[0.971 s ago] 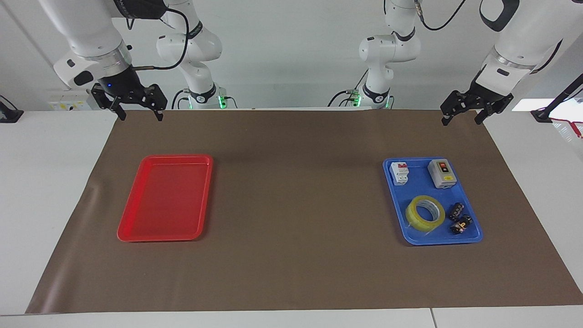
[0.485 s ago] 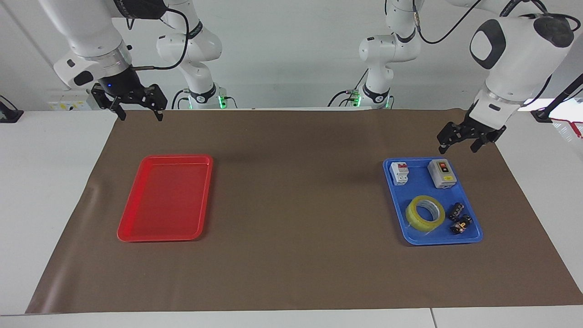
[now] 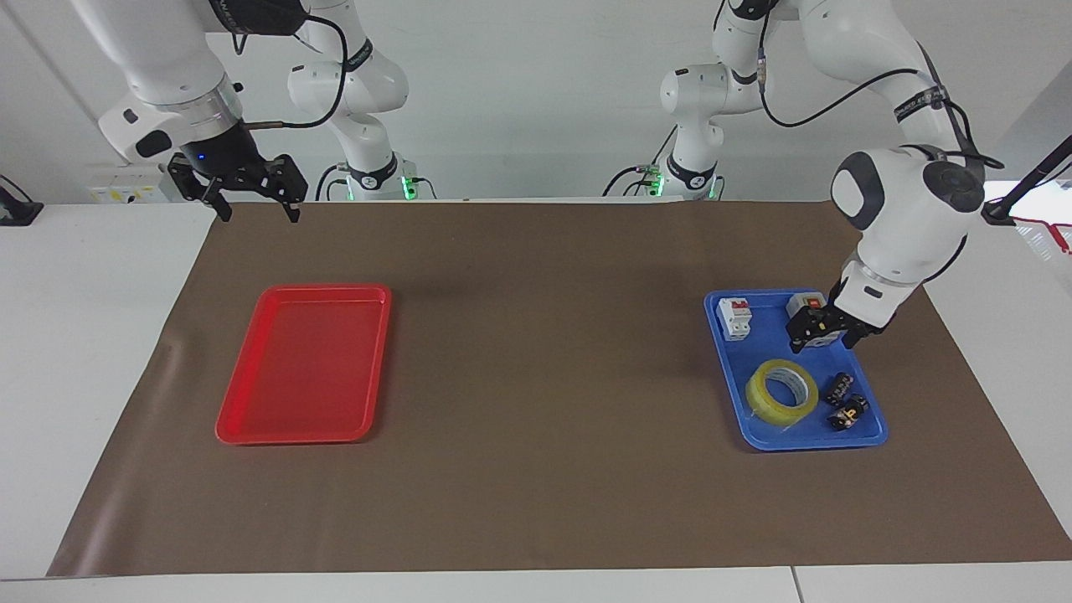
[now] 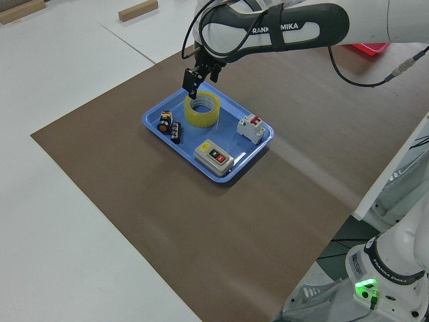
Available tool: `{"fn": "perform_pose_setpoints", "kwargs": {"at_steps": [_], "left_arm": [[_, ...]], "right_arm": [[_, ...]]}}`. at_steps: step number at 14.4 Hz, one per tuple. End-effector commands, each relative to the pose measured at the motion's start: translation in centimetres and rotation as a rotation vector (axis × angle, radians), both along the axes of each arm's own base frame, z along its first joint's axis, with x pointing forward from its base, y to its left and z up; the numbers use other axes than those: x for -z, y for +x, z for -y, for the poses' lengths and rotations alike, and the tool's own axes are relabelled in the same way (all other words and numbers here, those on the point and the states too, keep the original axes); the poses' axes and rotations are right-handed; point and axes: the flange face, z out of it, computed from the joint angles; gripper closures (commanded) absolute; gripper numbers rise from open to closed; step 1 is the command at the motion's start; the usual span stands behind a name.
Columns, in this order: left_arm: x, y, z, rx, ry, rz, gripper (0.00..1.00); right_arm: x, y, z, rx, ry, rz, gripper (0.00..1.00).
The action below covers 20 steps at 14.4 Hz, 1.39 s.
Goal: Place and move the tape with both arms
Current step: 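Reach the left gripper into the blue tray and grasp the yellow tape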
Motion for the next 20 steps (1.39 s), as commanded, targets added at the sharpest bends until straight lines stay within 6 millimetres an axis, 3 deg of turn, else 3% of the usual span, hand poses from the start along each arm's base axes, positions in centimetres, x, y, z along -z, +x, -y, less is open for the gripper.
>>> {"fn": "perform_pose_setpoints", "kwargs": {"at_steps": [1,3,8,10,11,13,14,18,20], "left_arm": [[2.2,0.1,-1.6,-0.016,-0.005,0.032,0.00],[3.6,0.4,-2.3,-0.027,-0.005,0.034,0.00],[7.7,1.4,-1.6,-0.028,-0.007,0.055,0.02],[8.2,1.5,-1.5,-0.028,-0.007,0.058,0.02],[8.4,1.3,-1.4,-0.032,-0.009,0.053,0.08],[8.6,1.0,-1.5,-0.062,-0.012,0.030,0.86],[8.7,0.8,-1.4,-0.064,-0.013,0.014,1.00],[7.5,0.5,-1.5,-0.053,-0.012,-0.004,1.00],[5.5,0.2,-1.2,-0.051,-0.012,-0.004,1.00]], "right_arm": [[0.1,0.1,0.4,-0.017,0.006,0.006,0.00],[0.1,0.1,0.4,-0.017,0.006,0.006,0.00],[0.1,0.1,0.4,-0.017,0.006,0.006,0.00],[0.1,0.1,0.4,-0.017,0.006,0.006,0.00],[0.1,0.1,0.4,-0.017,0.006,0.006,0.00],[0.1,0.1,0.4,-0.017,0.006,0.007,0.00],[0.1,0.1,0.4,-0.017,0.006,0.006,0.00],[0.1,0.1,0.4,-0.017,0.006,0.006,0.00],[0.1,0.1,0.4,-0.017,0.006,0.006,0.00]]}}
